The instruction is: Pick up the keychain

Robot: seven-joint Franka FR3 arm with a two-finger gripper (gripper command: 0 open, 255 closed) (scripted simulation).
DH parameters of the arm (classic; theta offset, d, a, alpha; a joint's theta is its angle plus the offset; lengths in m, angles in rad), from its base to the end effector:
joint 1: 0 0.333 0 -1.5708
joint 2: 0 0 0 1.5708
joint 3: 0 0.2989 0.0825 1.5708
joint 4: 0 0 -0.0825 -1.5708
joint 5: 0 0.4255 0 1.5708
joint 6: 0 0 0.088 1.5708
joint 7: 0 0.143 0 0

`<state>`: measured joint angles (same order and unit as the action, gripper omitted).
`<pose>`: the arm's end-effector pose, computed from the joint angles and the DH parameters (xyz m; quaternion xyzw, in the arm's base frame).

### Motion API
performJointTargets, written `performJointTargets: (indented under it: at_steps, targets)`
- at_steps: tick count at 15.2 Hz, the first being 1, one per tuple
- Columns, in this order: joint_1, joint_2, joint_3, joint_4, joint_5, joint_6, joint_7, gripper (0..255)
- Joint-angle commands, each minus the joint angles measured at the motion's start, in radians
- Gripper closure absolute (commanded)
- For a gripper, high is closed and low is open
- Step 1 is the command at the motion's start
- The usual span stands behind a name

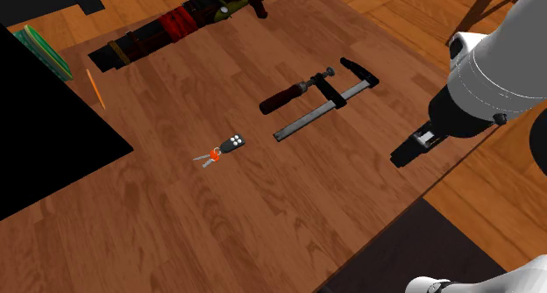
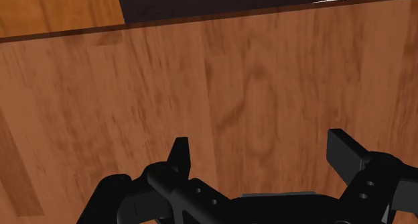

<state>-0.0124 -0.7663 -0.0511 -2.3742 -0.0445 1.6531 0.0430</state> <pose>0.3738 -0.0315 0.5329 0.9987 -0.0451 0.0223 0.0046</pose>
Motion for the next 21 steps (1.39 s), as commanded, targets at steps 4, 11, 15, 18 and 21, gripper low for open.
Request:
performJointTargets:
  at_steps: [4, 11, 15, 18, 21]
  targets:
    - [0.006, 0.079, 0.059, 0.029, 0.039, 0.042, 0.104, 0]
    - [0.010, 0.301, 0.181, 0.154, 0.093, 0.126, 0.340, 0]
    - [0.007, 0.446, 0.239, 0.259, 0.096, 0.159, 0.472, 0]
    - [0.007, 0.561, 0.276, 0.354, 0.085, 0.174, 0.571, 0]
    - [0.012, 0.683, 0.304, 0.464, 0.063, 0.178, 0.669, 0]
